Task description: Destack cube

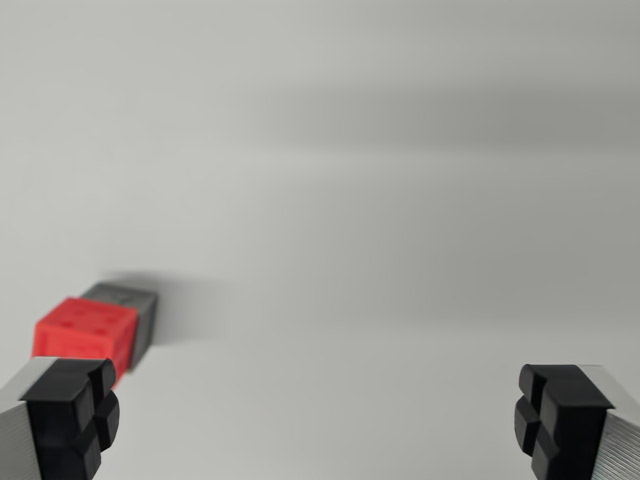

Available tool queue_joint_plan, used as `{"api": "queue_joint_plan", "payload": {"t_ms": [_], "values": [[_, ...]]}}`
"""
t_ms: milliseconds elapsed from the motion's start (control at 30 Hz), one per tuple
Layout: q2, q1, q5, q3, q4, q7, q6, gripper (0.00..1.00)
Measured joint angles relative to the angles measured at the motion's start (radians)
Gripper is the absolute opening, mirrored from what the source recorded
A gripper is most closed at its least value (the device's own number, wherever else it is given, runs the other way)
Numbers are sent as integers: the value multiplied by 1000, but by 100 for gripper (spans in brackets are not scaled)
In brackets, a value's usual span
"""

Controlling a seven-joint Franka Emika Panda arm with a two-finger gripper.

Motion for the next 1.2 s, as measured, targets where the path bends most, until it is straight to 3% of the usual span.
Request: {"api": "queue_joint_plan", "payload": {"t_ms": [667, 1200], "values": [[-27, 37, 0, 18, -102, 101, 57, 100], [-42, 78, 1, 44, -201, 218, 123, 100]]}}
